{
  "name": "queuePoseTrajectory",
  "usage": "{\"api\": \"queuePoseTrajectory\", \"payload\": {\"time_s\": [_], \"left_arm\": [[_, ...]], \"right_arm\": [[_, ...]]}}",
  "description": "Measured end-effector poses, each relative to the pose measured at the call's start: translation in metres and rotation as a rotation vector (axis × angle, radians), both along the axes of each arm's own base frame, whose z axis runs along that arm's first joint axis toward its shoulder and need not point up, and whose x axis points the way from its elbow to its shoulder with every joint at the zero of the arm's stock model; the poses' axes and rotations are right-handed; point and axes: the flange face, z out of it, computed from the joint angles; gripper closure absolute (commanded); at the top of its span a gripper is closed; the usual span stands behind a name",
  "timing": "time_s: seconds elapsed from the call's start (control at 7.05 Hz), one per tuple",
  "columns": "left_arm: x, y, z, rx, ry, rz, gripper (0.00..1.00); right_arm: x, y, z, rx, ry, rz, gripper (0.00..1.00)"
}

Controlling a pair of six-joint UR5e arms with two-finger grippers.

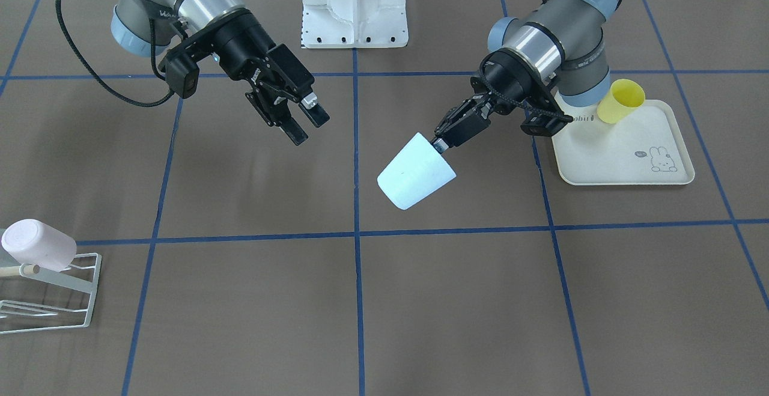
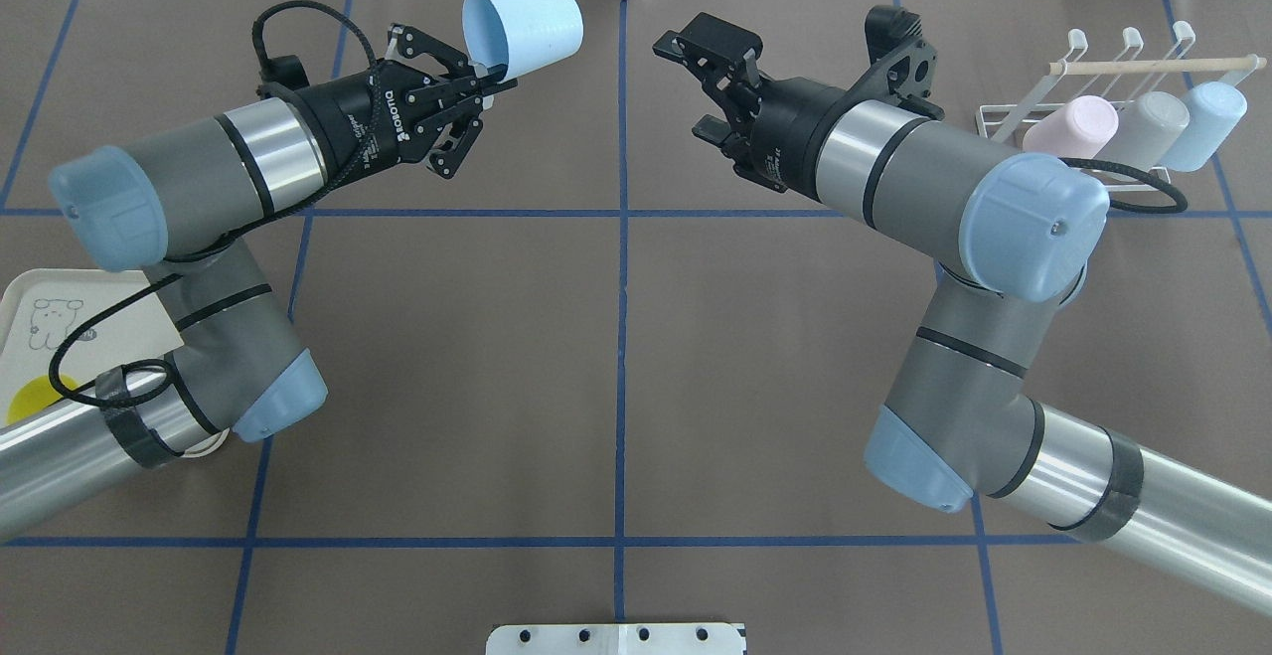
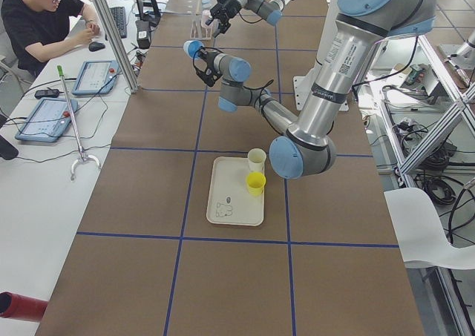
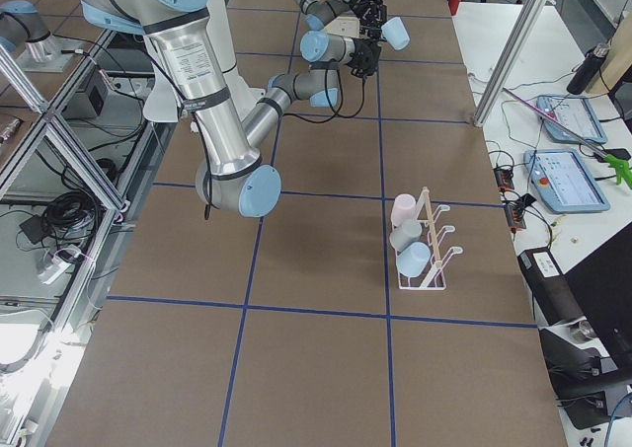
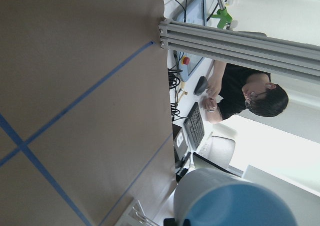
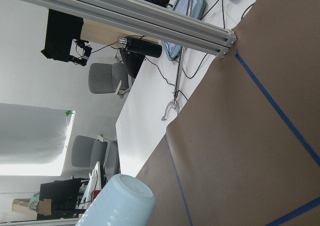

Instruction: Transfer IKEA cup to right arm and place on rack

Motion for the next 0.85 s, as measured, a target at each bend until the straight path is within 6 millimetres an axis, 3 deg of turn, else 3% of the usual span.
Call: {"api": "queuePoseTrajectory", "payload": {"time_s": [0.43,0.85], "left_arm": [[0.037,0.037,-0.027,-0.018,0.206,0.036,1.00],[0.046,0.046,-0.045,-0.023,0.256,0.060,1.00]], "right_arm": [[-0.003,0.007,-0.011,0.026,-0.096,0.037,0.01],[-0.020,0.015,0.004,0.068,-0.204,0.061,0.01]]}}
